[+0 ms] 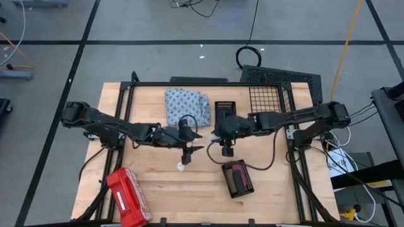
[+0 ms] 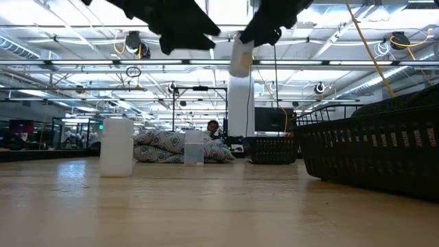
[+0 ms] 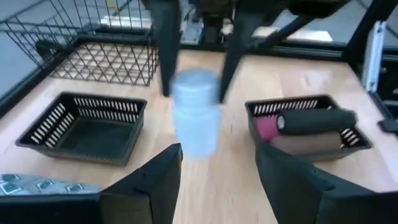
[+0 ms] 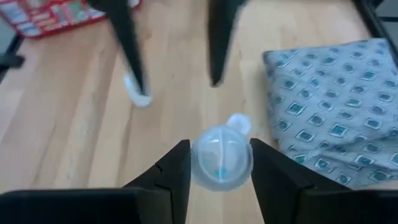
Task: Pick & Place Medicine items
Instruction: Put the top left transparent pill bottle into the top black basket
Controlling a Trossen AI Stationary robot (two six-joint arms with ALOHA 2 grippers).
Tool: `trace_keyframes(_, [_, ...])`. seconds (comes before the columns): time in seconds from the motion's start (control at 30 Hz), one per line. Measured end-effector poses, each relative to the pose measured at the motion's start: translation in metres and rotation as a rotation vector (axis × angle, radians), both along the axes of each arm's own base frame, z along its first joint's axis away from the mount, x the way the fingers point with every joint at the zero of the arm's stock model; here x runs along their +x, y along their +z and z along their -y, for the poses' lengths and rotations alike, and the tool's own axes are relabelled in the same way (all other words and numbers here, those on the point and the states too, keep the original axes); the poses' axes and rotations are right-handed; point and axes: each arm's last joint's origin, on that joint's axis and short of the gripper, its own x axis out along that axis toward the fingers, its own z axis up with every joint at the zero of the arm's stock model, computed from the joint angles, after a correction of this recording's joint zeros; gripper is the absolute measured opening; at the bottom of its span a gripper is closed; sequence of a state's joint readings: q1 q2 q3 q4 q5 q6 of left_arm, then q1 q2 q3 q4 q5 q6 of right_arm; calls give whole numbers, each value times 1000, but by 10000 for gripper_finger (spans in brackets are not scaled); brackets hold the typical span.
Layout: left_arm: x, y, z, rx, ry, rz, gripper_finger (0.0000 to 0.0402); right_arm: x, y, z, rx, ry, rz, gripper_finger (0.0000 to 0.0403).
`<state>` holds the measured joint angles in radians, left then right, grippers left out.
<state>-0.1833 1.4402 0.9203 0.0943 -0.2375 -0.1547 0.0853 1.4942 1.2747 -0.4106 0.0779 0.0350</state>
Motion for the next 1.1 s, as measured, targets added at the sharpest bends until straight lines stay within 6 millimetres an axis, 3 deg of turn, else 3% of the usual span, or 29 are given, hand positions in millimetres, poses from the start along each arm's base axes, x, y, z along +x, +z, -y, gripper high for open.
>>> trace_keyframes(0.27, [-3,6,-1,7,-5,21,218,-11,-7,42,1,-137,-21,128])
trace_keyframes(0.53, [-1,9,0,-27,6,61,215,-24,-40,108,8,-356,5,127])
trace_keyframes(0.7, [-1,10,0,-43,12,66,214,-40,-66,139,24,-480,42,130])
trace_keyframes(0.87, [-1,10,0,-41,11,65,214,-52,-85,148,23,-520,4,131])
trace_keyframes(1.1, [-1,10,0,-33,9,65,214,-55,-87,151,12,-524,-19,131])
